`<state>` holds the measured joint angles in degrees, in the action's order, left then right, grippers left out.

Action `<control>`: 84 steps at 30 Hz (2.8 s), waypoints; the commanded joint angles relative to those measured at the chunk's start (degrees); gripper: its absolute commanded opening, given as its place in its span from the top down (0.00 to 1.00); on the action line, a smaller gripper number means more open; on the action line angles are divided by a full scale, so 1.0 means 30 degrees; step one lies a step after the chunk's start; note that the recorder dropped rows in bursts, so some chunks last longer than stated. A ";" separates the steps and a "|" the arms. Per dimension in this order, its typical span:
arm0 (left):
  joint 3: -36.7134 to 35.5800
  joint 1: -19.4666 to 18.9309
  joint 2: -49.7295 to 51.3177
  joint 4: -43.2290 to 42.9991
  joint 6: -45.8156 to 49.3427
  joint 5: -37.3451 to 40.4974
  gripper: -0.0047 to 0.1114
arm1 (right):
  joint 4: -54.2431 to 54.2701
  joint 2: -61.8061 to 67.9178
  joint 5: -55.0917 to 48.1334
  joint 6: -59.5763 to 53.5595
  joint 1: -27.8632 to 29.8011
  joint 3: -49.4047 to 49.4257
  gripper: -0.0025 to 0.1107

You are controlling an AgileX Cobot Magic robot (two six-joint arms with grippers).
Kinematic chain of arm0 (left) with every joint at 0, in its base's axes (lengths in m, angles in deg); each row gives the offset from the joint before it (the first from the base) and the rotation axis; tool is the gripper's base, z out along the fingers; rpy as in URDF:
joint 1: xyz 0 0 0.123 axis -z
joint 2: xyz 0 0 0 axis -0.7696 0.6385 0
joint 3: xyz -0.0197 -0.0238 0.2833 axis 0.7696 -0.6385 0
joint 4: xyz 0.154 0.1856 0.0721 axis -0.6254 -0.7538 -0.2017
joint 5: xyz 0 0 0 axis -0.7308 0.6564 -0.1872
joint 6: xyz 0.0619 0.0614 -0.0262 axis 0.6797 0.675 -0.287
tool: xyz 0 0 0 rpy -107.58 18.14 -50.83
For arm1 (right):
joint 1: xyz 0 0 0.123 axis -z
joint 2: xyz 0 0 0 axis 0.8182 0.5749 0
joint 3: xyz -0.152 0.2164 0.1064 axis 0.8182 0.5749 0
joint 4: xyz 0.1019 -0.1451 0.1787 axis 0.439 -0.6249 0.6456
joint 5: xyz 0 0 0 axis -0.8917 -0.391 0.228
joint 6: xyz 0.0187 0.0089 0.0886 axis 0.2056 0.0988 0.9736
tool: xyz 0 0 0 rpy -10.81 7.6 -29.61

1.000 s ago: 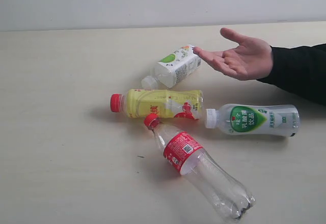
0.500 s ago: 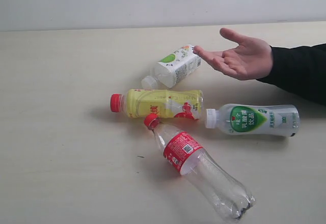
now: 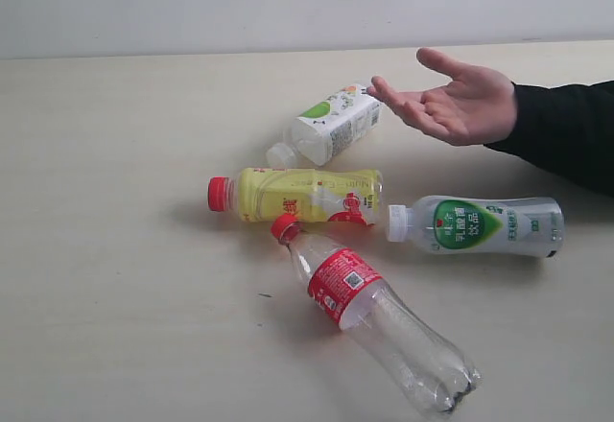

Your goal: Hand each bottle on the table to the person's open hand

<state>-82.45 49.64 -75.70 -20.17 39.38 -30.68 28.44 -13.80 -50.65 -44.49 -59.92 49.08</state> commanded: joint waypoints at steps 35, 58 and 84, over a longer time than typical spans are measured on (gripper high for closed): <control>-0.0059 0.0024 -0.0097 -0.3868 -0.8095 -0.4206 0.96 | 0.0022 -0.0108 0.0274 -0.0065 0.0094 0.0087 0.98; 0.4115 -0.0046 1.0192 -0.0971 -0.3919 -1.2035 0.96 | 0.0022 -0.0108 0.0274 -0.0065 0.0094 0.0087 0.98; 2.0338 0.0037 2.4348 -1.2615 0.4936 0.7239 0.96 | 0.0022 -0.0108 0.0274 -0.0065 0.0094 0.0087 0.98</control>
<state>-22.07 49.53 -3.81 -65.83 42.67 -12.92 28.44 -13.80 -50.65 -44.49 -59.92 49.08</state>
